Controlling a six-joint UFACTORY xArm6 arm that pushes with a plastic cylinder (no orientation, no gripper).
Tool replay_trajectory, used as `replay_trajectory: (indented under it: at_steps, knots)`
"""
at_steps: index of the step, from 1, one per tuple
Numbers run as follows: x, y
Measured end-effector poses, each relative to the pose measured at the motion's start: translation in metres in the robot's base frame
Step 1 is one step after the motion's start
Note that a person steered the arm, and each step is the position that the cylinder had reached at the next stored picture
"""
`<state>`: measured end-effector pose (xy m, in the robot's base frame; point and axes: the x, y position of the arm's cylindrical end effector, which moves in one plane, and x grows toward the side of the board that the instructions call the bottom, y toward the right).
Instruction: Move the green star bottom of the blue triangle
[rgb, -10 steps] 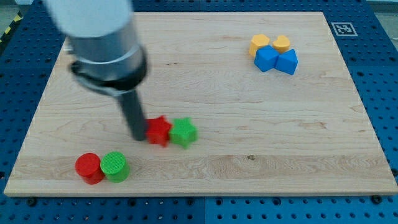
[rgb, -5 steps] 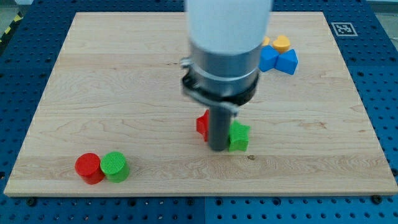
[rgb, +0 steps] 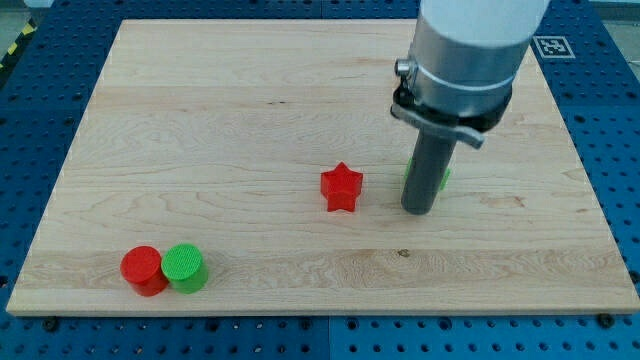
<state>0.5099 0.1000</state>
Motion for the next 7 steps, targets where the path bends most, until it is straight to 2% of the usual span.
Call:
replay_trajectory:
  at_steps: [1, 2, 3, 5, 7]
  knots:
    - [0.027, 0.0]
    - [0.006, 0.004]
    - [-0.049, 0.005]
    - [-0.037, -0.007]
    - [-0.053, 0.036]
